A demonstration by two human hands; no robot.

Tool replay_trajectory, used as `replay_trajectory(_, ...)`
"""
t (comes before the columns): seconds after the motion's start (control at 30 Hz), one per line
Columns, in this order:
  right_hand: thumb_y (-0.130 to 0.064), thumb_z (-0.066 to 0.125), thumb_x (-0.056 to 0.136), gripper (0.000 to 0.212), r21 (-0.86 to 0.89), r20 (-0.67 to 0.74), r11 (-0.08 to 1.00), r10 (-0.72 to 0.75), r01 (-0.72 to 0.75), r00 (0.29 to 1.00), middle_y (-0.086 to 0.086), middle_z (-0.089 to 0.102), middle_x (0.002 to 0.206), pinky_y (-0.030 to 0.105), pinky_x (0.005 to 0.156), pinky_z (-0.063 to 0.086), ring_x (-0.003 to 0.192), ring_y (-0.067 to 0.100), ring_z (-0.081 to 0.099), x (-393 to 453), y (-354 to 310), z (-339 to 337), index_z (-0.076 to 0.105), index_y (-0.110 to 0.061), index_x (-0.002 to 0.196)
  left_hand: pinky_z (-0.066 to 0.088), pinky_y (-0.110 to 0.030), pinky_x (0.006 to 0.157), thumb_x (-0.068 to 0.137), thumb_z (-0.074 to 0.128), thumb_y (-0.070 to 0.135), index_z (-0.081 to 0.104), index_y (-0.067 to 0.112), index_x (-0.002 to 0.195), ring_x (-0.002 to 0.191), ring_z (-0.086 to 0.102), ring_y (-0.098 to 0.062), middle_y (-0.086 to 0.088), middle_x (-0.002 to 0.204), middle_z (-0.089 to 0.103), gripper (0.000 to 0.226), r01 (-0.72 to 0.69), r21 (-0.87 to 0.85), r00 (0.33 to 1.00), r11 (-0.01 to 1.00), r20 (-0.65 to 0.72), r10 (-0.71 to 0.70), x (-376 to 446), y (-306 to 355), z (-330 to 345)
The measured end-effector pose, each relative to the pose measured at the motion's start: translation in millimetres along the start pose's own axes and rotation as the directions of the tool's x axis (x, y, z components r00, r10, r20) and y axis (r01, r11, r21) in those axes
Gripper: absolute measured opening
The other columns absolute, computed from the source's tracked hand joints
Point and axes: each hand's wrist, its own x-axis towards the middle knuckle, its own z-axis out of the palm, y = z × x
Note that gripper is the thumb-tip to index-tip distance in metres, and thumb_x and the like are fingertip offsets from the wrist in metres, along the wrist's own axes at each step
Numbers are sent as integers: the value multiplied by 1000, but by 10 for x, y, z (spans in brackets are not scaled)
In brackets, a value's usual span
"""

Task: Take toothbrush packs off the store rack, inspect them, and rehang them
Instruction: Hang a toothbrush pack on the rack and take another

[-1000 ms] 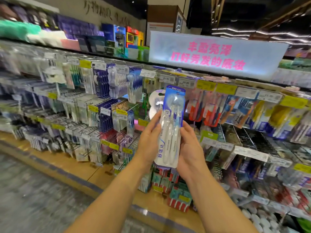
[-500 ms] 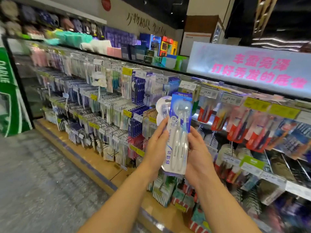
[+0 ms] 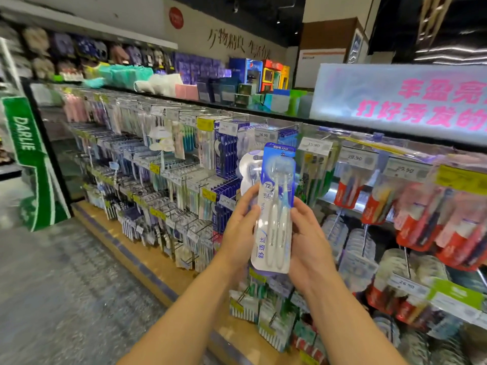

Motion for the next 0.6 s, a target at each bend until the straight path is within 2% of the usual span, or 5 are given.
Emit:
replay_trajectory(0.1,-9,57,101,23,-3,-19,1000,-14,14,1000,18,73,115,40,74,62,91,26,73,307,34,-25,68,-18,120,55,-45,97,109,44,16,57,30,140,119,68,-22,6,129,70,36,-6,23,1000,1000,-20,7,285,-47,-45)
replay_trajectory(0.37,-10,56,100,19,-110,-36,994,-30,26,999,16,71,103,43,80,56,87,28,70,957,223,-61,72,-15,109,55,-51,97,106,50,14,57,26,136,118,67,-32,-5,128,70,33,36,27,997,999,-66,-35,834,-311,-259)
replay_trajectory(0.47,-25,60,98,33,-102,-58,995,17,-23,998,27,65,121,53,97,52,106,38,67,1152,351,-59,67,-6,124,59,-46,91,105,53,15,58,36,135,112,71,-25,8,123,72,37,46,80,997,996,-70,-40,959,-443,-385)
replay_trajectory(0.53,-36,63,95,46,-83,-58,995,52,-57,997,30,57,138,62,109,44,124,46,61,1252,434,-20,64,-7,131,59,-42,90,104,54,12,58,40,132,112,72,-21,6,129,70,40,52,96,996,994,-74,-45,1021,-489,-456)
replay_trajectory(0.6,-34,57,101,40,-70,-50,995,68,-72,996,25,61,136,61,109,44,126,44,60,1374,499,-19,64,-10,132,59,-41,92,103,56,11,57,40,133,114,71,-20,7,131,68,42,51,94,997,994,-69,-44,1092,-507,-525)
